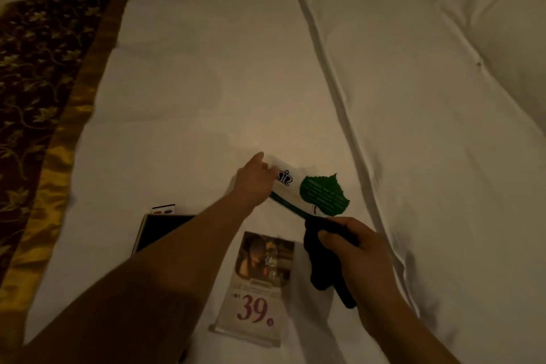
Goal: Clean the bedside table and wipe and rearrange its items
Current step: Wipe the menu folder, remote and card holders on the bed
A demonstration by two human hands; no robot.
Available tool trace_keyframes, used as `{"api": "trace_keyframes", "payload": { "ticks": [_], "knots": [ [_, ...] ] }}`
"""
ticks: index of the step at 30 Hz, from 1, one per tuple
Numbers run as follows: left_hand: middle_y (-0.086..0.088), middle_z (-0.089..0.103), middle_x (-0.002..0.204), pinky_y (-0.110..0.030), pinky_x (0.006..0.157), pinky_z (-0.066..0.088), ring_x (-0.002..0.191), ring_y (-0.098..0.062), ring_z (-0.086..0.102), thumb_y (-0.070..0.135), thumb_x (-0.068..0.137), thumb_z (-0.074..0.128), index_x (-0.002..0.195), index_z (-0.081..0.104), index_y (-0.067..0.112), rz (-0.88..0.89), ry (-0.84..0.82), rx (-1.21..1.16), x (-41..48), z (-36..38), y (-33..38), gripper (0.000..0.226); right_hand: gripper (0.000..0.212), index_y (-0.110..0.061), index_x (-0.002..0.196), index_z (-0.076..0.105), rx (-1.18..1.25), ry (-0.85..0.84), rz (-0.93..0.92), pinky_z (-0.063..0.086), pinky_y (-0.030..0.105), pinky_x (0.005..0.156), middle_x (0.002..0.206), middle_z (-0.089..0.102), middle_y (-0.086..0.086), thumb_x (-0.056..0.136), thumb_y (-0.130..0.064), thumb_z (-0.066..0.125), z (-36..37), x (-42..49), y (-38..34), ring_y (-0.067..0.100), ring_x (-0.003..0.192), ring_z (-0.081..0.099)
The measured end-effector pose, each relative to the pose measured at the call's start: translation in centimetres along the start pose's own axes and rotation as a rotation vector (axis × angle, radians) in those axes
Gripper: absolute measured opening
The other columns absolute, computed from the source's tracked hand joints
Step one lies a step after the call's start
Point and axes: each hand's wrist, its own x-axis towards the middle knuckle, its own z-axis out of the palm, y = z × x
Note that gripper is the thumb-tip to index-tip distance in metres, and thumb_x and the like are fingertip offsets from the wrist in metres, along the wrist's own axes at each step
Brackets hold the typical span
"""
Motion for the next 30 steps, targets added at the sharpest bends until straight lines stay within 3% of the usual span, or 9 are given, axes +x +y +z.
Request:
{"api": "trace_keyframes", "payload": {
  "ticks": [3,5,6,9,14,18,21,25,30],
  "knots": [
    [-0.017,0.067,0.120,-0.035,0.089,0.052,0.106,-0.030,0.063,0.025,0.101,0.051,0.117,0.068,0.005,0.007,0.038,0.015,-0.1,-0.4,-0.9,0.031,0.025,-0.031,0.082,0.076,0.014,0.012,0.003,0.056,0.023,0.057,0.077,0.075,-0.004,0.083,-0.008,0.068,0.1,0.2,0.1,0.015,0.070,0.072],
    [-0.015,0.071,0.098,-0.027,0.070,0.054,0.084,-0.025,0.066,0.022,0.100,0.054,0.087,0.072,0.009,-0.040,0.047,-0.150,-1.1,-0.6,-1.4,0.026,0.025,-0.031,0.084,0.076,0.020,0.017,0.004,0.057,0.028,0.061,0.080,0.076,-0.003,0.084,-0.008,0.068,0.1,0.2,0.1,0.017,0.074,0.072],
    [-0.015,0.072,0.096,-0.028,0.070,0.057,0.081,-0.025,0.067,0.022,0.100,0.056,0.081,0.071,0.013,-0.073,0.045,-0.242,-1.7,-0.7,-1.6,0.025,0.025,-0.031,0.085,0.076,0.026,0.021,-0.001,0.057,0.027,0.059,0.081,0.076,-0.002,0.084,-0.008,0.068,0.2,0.2,0.0,0.018,0.073,0.073],
    [-0.019,0.073,0.105,-0.047,0.088,0.058,0.096,-0.035,0.069,0.024,0.100,0.055,0.092,0.070,0.013,-0.151,0.020,-0.470,-3.9,-0.7,-2.5,0.020,0.026,-0.033,0.089,0.075,0.041,0.054,-0.069,0.053,0.020,0.051,0.081,0.076,-0.006,0.086,-0.009,0.067,0.5,0.2,-0.5,0.013,0.068,0.072],
    [-0.018,0.076,0.097,-0.045,0.078,0.061,0.089,-0.034,0.073,0.024,0.101,0.052,0.099,0.068,0.006,-0.165,0.064,-0.644,-8.4,0.0,-3.1,0.024,0.019,-0.041,0.100,0.069,-0.109,0.150,-0.207,0.059,0.032,0.072,0.091,0.074,-0.012,0.083,-0.033,0.065,2.2,0.8,-1.0,0.009,0.084,0.071],
    [-0.017,0.076,0.098,-0.039,0.068,0.060,0.085,-0.030,0.074,0.026,0.101,0.049,0.102,0.069,0.009,-0.188,-0.007,-0.786,-11.4,0.1,-2.6,0.026,0.028,-0.039,0.113,0.067,-0.347,0.104,-0.295,0.046,0.002,0.075,0.093,0.060,-0.035,0.089,-0.024,0.062,4.6,0.2,-0.8,-0.023,0.088,0.055],
    [-0.013,0.076,0.091,-0.038,0.069,0.058,0.082,-0.027,0.073,0.026,0.099,0.053,0.087,0.071,0.015,-0.228,-0.052,-0.865,-12.5,-0.2,-2.2,0.025,0.035,-0.036,0.122,0.065,-0.484,-0.033,-0.355,0.042,0.011,0.093,0.114,0.064,-0.025,0.089,-0.025,0.059,6.0,-1.7,0.0,-0.009,0.103,0.055],
    [-0.017,0.075,0.100,-0.038,0.072,0.059,0.086,-0.028,0.072,0.028,0.096,0.054,0.104,0.070,0.009,-0.259,-0.052,-0.895,-13.3,-0.9,-2.6,0.026,0.039,-0.040,0.120,0.064,-0.454,-0.023,-0.470,0.041,0.008,0.088,0.109,0.061,-0.032,0.084,-0.029,0.056,6.3,-3.0,-0.1,-0.005,0.103,0.055],
    [-0.015,0.075,0.100,-0.038,0.065,0.060,0.085,-0.028,0.073,0.027,0.098,0.050,0.106,0.066,0.010,-0.189,-0.070,-0.869,-14.0,-1.1,-2.3,0.025,0.037,-0.022,0.119,0.068,-0.642,-0.018,-0.618,0.037,0.012,0.089,0.115,0.070,-0.008,0.083,-0.018,0.059,5.8,-2.1,-0.5,0.008,0.100,0.055]
  ]
}}
